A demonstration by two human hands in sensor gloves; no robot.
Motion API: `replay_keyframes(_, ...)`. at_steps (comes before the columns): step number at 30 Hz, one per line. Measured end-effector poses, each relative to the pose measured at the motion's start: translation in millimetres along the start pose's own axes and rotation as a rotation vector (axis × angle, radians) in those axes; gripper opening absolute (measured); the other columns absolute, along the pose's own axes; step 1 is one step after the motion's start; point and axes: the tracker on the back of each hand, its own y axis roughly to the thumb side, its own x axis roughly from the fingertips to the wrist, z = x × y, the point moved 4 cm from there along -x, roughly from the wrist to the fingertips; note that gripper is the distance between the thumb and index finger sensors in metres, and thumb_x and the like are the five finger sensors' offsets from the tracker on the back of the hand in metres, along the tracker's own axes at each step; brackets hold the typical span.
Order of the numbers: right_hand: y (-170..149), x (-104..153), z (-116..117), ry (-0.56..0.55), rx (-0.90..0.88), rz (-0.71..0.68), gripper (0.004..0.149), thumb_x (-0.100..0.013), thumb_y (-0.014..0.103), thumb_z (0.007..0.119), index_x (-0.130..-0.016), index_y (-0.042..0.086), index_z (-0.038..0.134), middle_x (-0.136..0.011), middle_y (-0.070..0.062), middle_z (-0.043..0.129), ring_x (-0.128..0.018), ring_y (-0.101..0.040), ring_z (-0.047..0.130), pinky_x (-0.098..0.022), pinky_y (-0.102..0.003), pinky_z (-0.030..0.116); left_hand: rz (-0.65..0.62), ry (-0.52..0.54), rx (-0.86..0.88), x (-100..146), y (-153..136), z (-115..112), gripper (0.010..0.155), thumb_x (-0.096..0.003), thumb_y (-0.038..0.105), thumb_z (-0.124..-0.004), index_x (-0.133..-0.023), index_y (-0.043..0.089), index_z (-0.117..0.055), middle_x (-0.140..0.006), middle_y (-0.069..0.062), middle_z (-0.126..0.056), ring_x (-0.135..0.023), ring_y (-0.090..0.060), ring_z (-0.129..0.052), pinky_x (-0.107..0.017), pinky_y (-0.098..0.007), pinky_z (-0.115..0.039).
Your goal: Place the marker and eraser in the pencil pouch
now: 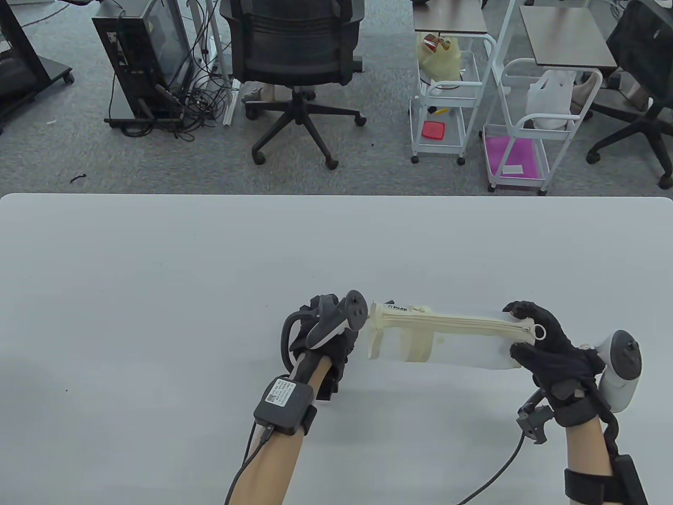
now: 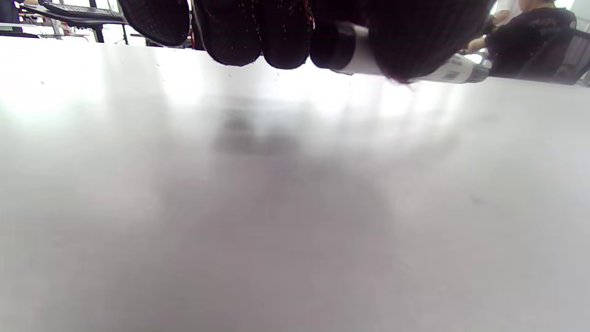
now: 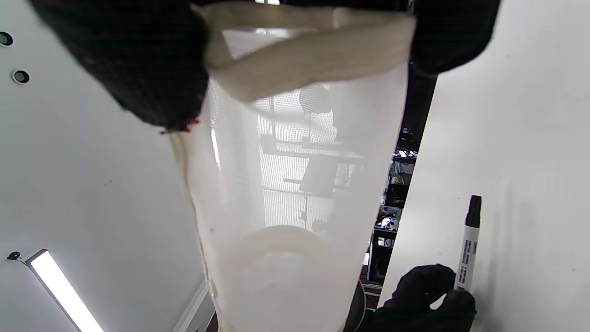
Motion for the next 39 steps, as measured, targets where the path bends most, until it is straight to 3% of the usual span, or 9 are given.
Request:
replay_keyframes(3,-0.5,0.3,-0.2,-0.003,0.0,0.006,0.069,-0.037,0.043,0.092,-0.1,0.036,0.064,-0.111,-0.013,0.051,-0.091,-0.045,0.072,-0.055,-0.06,0.071,0.041,0.092,0.036,14.8,-25.7,31.2,0.052,-0.0471,0.047,-0.072,-0.096,0.03,-0.068,-0.094,-0.004,-0.09,-0.084,-0.029,-0.096,-0.067,-0.056,-0.078)
replay_keyframes(7,-0.4,0.5,-0.4,-0.005,-0.001,0.009,0.069,-0.037,0.043,0.092,-0.1,0.036,0.064,-0.111,-0.013,0.051,-0.091,-0.045,0.072,-0.055,-0.06,0.071,0.065,0.192,0.21,39.2,-58.2,75.0,0.047,-0.0467,0.043,-0.074,-0.091,0.029,-0.076,-0.071,0.001,-0.102,-0.06,-0.02,-0.106,-0.056,-0.049,-0.089)
replay_keyframes(9,-0.6,0.7,-0.4,-0.004,0.0,0.01,0.069,-0.037,0.043,0.092,-0.1,0.036,0.064,-0.111,-0.013,0.051,-0.091,-0.045,0.072,-0.055,-0.06,0.071,0.041,0.215,0.29,53.0,-69.3,95.9,0.047,-0.0467,0.043,-0.075,-0.092,0.029,-0.076,-0.072,0.001,-0.102,-0.061,-0.02,-0.106,-0.056,-0.049,-0.09)
replay_keyframes(14,-1.8,0.5,0.1,0.004,0.007,0.013,0.069,-0.037,0.044,0.092,-0.1,0.036,0.064,-0.111,-0.012,0.051,-0.091,-0.045,0.072,-0.055,-0.06,0.071,-0.078,0.421,0.525,97.7,-80.6,157.0,0.046,-0.046,0.043,-0.077,-0.09,0.03,-0.08,-0.072,0.002,-0.104,-0.061,-0.019,-0.107,-0.057,-0.048,-0.089)
replay_keyframes(19,-3.9,-0.2,2.2,0.018,0.016,0.021,0.069,-0.037,0.044,0.092,-0.1,0.036,0.064,-0.111,-0.012,0.051,-0.091,-0.045,0.072,-0.055,-0.06,0.071,-0.251,0.503,0.658,135.2,-58.4,202.2,0.046,-0.0466,0.043,-0.076,-0.09,0.03,-0.082,-0.071,0.002,-0.104,-0.061,-0.019,-0.107,-0.057,-0.048,-0.09)
replay_keyframes(25,-5.0,-0.4,2.7,0.029,0.02,0.021,0.069,-0.037,0.044,0.092,-0.1,0.036,0.064,-0.111,-0.013,0.052,-0.091,-0.045,0.072,-0.055,-0.06,0.071,-0.408,0.359,0.543,149.8,-6.8,212.1,0.048,-0.0505,0.038,-0.067,-0.096,0.028,-0.079,-0.078,-0.001,-0.102,-0.067,-0.022,-0.105,-0.06,-0.05,-0.086)
replay_keyframes(28,-4.9,-0.5,2.9,0.038,0.018,0.019,0.069,-0.037,0.044,0.092,-0.1,0.036,0.065,-0.111,-0.013,0.052,-0.091,-0.045,0.073,-0.055,-0.06,0.071,-0.421,0.339,0.45,151.3,9.4,212.1,0.048,-0.0504,0.038,-0.067,-0.096,0.028,-0.08,-0.078,0.0,-0.102,-0.067,-0.022,-0.105,-0.061,-0.049,-0.086)
replay_keyframes(39,-6.2,-1.2,4.3,0.04,0.052,0.026,0.068,-0.037,0.043,0.092,-0.099,0.035,0.066,-0.11,-0.013,0.054,-0.09,-0.045,0.074,-0.055,-0.06,0.071,-0.516,0.249,0.433,147.8,37.5,198.5,0.047,-0.0505,0.04,-0.067,-0.095,0.03,-0.08,-0.077,0.001,-0.102,-0.066,-0.02,-0.105,-0.06,-0.049,-0.086)
